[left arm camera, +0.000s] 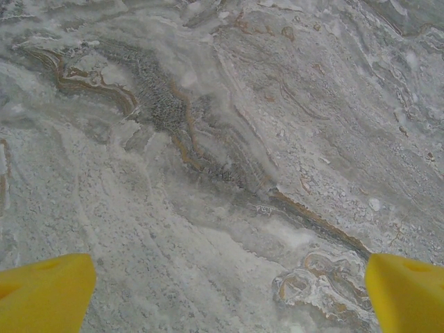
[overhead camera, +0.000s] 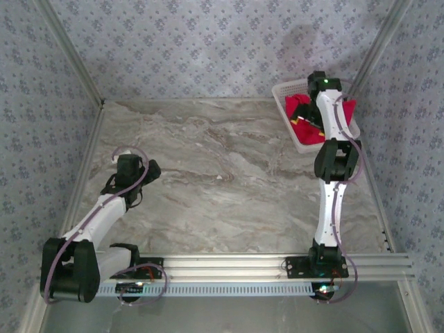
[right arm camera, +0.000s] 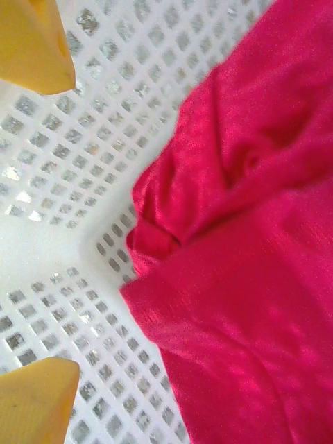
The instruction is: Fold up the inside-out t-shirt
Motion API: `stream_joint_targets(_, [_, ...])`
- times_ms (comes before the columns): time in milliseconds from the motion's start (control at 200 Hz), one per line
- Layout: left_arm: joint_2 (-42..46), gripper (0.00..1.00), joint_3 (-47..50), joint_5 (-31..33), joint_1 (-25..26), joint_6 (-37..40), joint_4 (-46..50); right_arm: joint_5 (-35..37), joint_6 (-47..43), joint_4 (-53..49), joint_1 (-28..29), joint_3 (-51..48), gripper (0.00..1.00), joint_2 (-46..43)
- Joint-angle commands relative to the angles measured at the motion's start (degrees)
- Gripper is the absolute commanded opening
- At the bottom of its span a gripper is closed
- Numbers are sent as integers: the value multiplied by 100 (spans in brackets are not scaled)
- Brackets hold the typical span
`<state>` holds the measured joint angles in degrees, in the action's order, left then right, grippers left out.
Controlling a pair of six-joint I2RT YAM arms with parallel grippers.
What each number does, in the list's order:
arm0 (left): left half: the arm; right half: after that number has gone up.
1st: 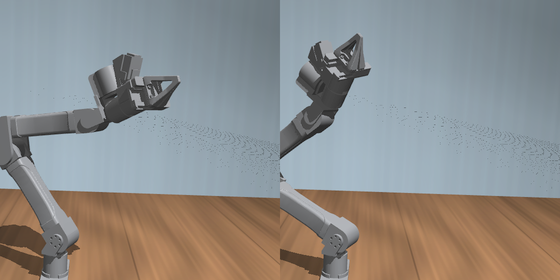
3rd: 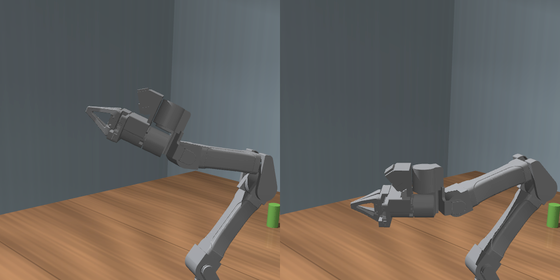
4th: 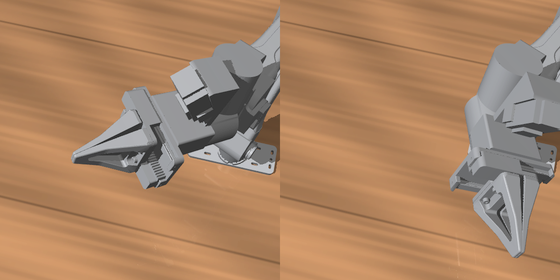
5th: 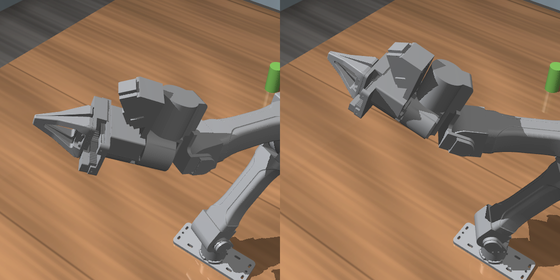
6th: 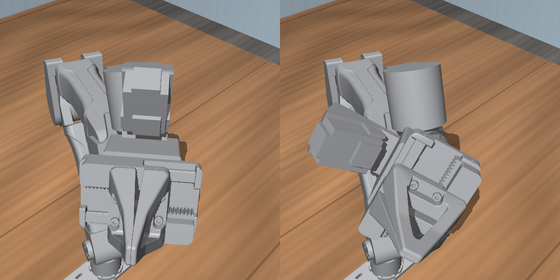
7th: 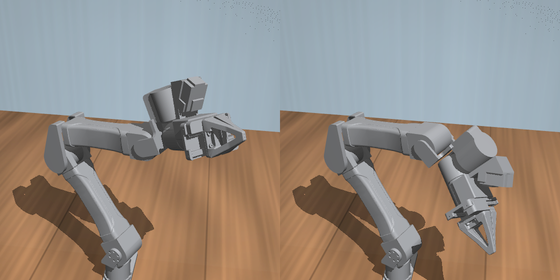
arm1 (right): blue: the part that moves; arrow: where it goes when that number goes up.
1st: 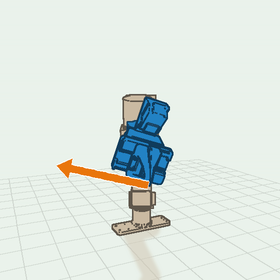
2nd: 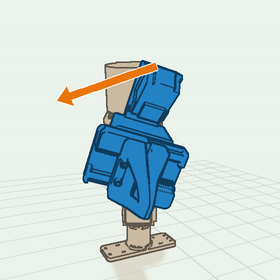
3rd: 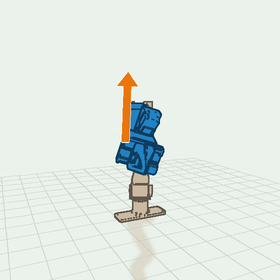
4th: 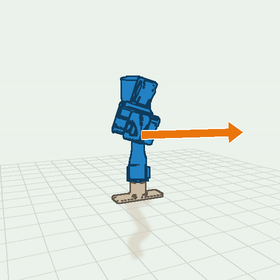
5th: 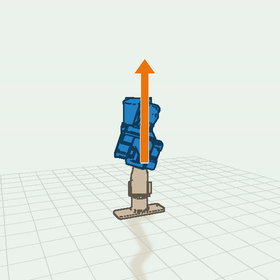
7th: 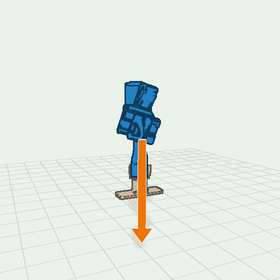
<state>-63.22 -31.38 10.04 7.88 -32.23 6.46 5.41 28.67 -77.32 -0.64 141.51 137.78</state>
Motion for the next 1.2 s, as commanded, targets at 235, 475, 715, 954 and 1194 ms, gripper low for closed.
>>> stream_joint_targets(235, [-31, 100, -215, -16, 14, -3, 85, -102, -61, -213, -140, -78, 92, -449])
stream_joint_targets(475, [-41, 100, -220, -19, 12, -3, 110, -1161, 239, 276, -94, -881, 72, -742])
stream_joint_targets(715, [-61, 100, -247, -8, 12, 7, 118, -1282, 281, 113, 109, -673, 64, -667])
stream_joint_targets(954, [-119, 99, -275, -3, 13, 6, 136, -1289, 270, -163, 257, -214, 66, -428])
stream_joint_targets(1194, [-124, 100, -273, 1, 13, 7, 150, -1788, 308, -231, 250, -252, 81, -456])
